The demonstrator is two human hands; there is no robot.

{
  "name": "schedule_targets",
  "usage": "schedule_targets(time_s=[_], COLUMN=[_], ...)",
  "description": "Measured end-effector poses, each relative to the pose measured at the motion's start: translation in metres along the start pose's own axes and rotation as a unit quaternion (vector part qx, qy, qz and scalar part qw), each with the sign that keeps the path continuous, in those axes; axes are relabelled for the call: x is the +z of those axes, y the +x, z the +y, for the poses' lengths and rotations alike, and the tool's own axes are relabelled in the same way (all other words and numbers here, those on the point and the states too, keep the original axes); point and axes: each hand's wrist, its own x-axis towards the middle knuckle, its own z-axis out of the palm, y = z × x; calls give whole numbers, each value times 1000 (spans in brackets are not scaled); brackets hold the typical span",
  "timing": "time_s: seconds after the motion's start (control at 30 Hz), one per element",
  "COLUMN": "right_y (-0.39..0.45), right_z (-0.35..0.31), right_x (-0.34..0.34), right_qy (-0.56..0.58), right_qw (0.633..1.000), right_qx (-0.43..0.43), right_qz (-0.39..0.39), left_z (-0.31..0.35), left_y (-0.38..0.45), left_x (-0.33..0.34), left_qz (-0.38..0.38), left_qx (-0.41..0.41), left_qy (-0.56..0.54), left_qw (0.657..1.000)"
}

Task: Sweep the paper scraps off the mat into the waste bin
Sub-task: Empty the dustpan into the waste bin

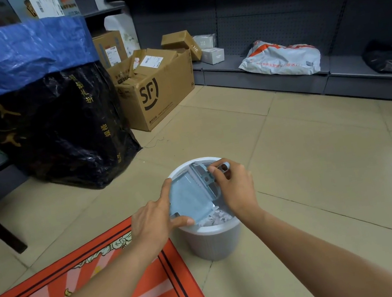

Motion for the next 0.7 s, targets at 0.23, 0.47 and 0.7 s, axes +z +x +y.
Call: schedule_targets(time_s=[0.23,0.47,0.7], right_y=[-30,-67,-89], right_z=[-23,-29,-34], right_x=[-13,-50,-86], right_qy=[-61,-138,-215], right_qw=[987,961,946], right_qx=[-100,-174,-216], right_qz=[-111,-166,-111], left_z=[23,55,91], left_y=[-16,-27,-69], left_x=[7,-11,-25], left_qz=[9,-28,-10], left_qx=[-30,-126,-96], left_qy=[-228,-458,-516], left_qw=[973,880,851])
